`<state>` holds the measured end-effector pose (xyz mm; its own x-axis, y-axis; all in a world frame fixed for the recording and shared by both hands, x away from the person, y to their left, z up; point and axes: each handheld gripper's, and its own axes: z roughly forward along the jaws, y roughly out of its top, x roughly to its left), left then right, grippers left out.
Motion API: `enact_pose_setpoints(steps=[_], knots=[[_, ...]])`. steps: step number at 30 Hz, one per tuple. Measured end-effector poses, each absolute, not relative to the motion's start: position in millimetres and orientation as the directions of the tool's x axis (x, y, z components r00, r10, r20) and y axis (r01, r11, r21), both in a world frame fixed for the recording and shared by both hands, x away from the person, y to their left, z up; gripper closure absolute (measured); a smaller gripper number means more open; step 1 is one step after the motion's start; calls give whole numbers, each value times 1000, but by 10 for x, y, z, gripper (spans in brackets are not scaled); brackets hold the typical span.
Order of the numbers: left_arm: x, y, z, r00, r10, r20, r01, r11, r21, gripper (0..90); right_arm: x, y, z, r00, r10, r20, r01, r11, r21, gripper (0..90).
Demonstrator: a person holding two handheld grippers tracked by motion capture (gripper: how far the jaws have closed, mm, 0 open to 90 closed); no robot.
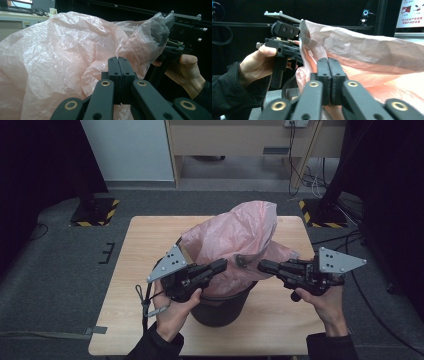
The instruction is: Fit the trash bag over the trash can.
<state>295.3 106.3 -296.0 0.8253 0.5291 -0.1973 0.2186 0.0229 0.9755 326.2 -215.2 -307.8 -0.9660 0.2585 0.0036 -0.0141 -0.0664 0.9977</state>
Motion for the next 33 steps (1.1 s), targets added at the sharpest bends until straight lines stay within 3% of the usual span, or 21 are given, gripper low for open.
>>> enact_pose_setpoints(steps=[19, 33], knots=[[2856, 1191, -2935, 836, 513, -197, 200, 50, 979, 900, 3424, -2206, -3104, -900, 403, 164, 134, -101, 986, 900], [2790, 1809, -3098, 773, 577, -265, 247, 110, 963, 900, 3663, -2471, -3250, -776, 552, 305, 260, -159, 952, 900]])
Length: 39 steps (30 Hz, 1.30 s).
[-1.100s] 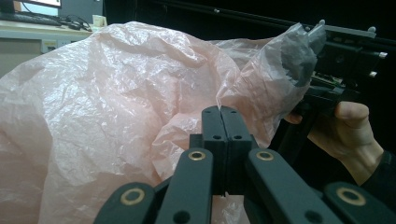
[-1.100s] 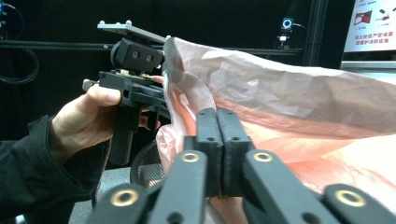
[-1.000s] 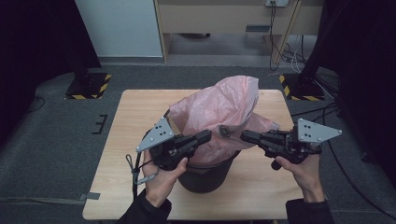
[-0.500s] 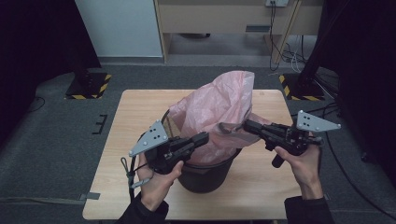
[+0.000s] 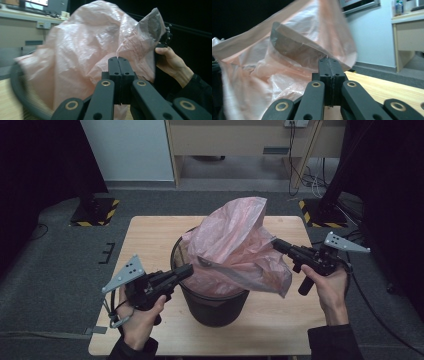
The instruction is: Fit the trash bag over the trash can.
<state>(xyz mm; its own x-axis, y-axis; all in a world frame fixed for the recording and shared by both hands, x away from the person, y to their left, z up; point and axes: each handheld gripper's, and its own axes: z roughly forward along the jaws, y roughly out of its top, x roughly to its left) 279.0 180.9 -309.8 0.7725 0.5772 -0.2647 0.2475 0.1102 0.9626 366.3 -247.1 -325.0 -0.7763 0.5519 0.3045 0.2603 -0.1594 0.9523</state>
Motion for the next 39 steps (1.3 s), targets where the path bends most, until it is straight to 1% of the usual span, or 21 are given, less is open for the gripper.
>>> enact_pose_setpoints(steps=[7, 11, 14, 18, 21, 23, 25, 26, 27, 30, 32, 37, 39], knots=[[2839, 2061, -3173, 718, 644, -265, 241, 128, 962, 900, 3736, -2497, -3338, -734, 597, 322, 290, -153, 945, 900], [2871, 2150, -3253, 690, 668, -278, 256, 135, 957, 900, 3775, -2497, -3421, -716, 617, 327, 305, -145, 941, 900], [2886, 2188, -3309, 672, 690, -269, 257, 123, 959, 900, 3781, -2500, -3489, -699, 636, 327, 314, -138, 939, 900], [2910, 2223, -3380, 663, 693, -283, 267, 134, 954, 900, 3778, -2520, -3574, -670, 676, 307, 324, -105, 940, 900], [2927, 2224, -3410, 665, 694, -278, 259, 135, 956, 900, 3770, -2519, -3608, -670, 674, 310, 323, -112, 940, 900], [2935, 2221, -3409, 672, 687, -277, 246, 147, 958, 898, 3752, -2519, -3600, -681, 670, 296, 300, -114, 947, 900], [2937, 2222, -3406, 674, 686, -274, 232, 156, 960, 888, 3730, -2533, -3570, -690, 663, 290, 269, -137, 953, 858], [2939, 2222, -3405, 675, 686, -272, 230, 155, 961, 878, 3716, -2545, -3548, -695, 658, 290, 258, -149, 955, 797], [2938, 2224, -3407, 673, 688, -270, 227, 156, 961, 871, 3700, -2559, -3524, -699, 652, 293, 245, -167, 955, 769], [2936, 2227, -3417, 674, 688, -267, 225, 154, 962, 860, 3641, -2608, -3437, -707, 645, 289, 208, -201, 957, 624], [2934, 2224, -3427, 675, 687, -268, 223, 156, 962, 845, 3603, -2641, -3370, -713, 644, 278, 182, -214, 960, 561], [2942, 2219, -3437, 675, 686, -271, 220, 163, 962, 798, 3539, -2661, -3185, -721, 639, 269, 120, -268, 956, 442], [2946, 2215, -3440, 673, 688, -270, 218, 164, 962, 787, 3535, -2630, -3138, -729, 631, 265, 115, -269, 956, 411]])
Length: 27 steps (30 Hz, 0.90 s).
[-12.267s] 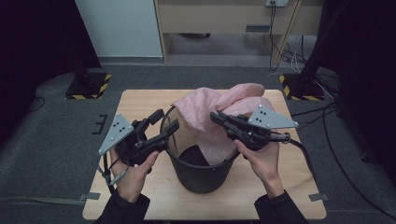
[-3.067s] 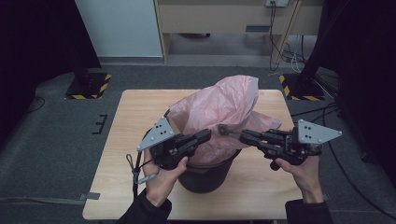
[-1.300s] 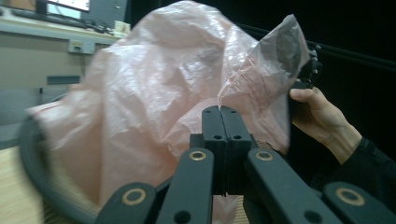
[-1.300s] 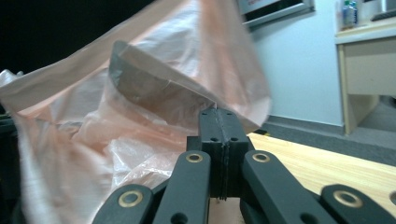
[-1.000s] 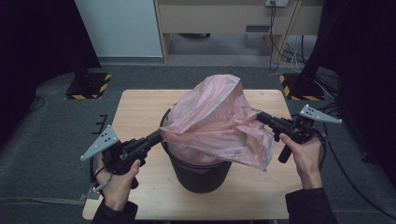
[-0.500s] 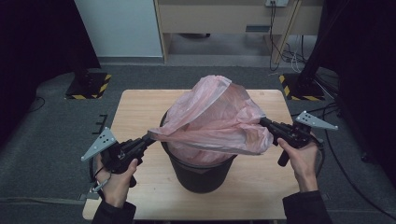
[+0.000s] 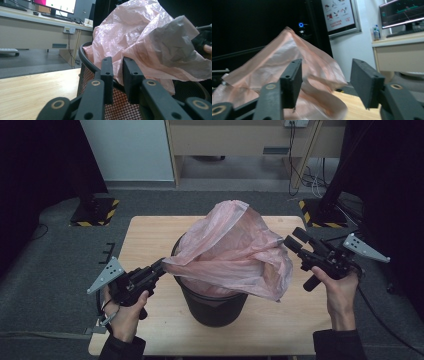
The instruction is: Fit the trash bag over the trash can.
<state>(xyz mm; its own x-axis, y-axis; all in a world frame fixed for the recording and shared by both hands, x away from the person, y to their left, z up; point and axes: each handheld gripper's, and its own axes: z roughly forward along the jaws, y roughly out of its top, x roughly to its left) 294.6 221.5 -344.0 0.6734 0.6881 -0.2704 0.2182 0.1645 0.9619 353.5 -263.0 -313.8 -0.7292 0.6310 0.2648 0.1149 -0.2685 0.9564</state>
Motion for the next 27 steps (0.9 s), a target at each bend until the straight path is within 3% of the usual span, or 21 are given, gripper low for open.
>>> enact_pose_setpoints(steps=[6, 15, 27], knots=[[2943, 2216, -3443, 670, 694, -265, 203, 171, 964, 726, 3626, -2335, -3134, -761, 612, 214, 122, -190, 974, 375], [2829, 2263, -3294, 654, 723, -223, 106, 204, 973, 448, 3722, -2030, -3289, -725, 667, 174, 128, -118, 985, 433], [2660, 2267, -3103, 673, 713, -197, 26, 244, 970, 345, 3729, -1960, -3312, -715, 680, 161, 126, -102, 987, 442]])
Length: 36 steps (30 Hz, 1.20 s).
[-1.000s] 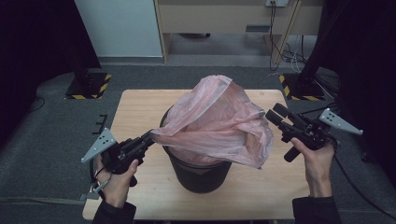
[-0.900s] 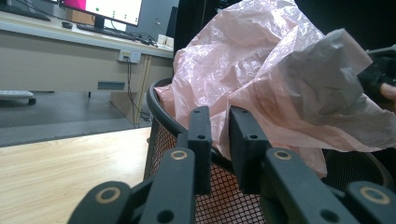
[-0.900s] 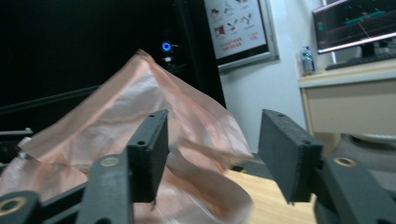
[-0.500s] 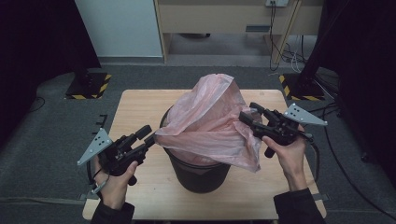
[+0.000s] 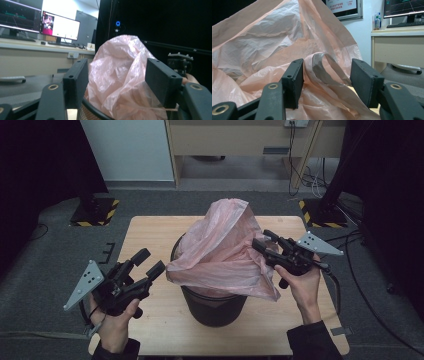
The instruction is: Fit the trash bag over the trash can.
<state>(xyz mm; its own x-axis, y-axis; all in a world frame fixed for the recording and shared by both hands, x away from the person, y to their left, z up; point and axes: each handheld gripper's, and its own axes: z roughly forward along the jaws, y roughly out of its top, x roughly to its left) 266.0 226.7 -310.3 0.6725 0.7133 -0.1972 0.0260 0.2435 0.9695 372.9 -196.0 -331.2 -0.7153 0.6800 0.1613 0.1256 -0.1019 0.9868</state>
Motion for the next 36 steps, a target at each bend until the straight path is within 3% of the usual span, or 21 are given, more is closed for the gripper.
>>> enact_pose_setpoints(steps=[9, 17, 19, 28, 33, 36], knots=[[2529, 2169, -2984, 714, 680, -166, 0, 237, 971, 309, 3734, -1955, -3312, -712, 683, 166, 129, -104, 986, 443], [2512, 1992, -2996, 716, 691, -100, 20, 123, 992, 324, 3729, -1957, -3303, -710, 685, 166, 128, -107, 986, 441], [2539, 1973, -3027, 714, 692, -102, 39, 106, 994, 359, 3723, -1963, -3302, -710, 686, 162, 125, -104, 987, 441], [2628, 2013, -3121, 685, 721, -103, 86, 61, 994, 713, 3693, -2013, -3300, -708, 689, 154, 124, -93, 988, 469], [2759, 2070, -3233, 675, 716, -176, 152, 98, 983, 850, 3634, -2093, -3306, -730, 667, 151, 127, -84, 988, 726], [2859, 2090, -3297, 668, 711, -220, 188, 125, 974, 872, 3598, -2138, -3306, -744, 652, 147, 132, -72, 989, 756]])
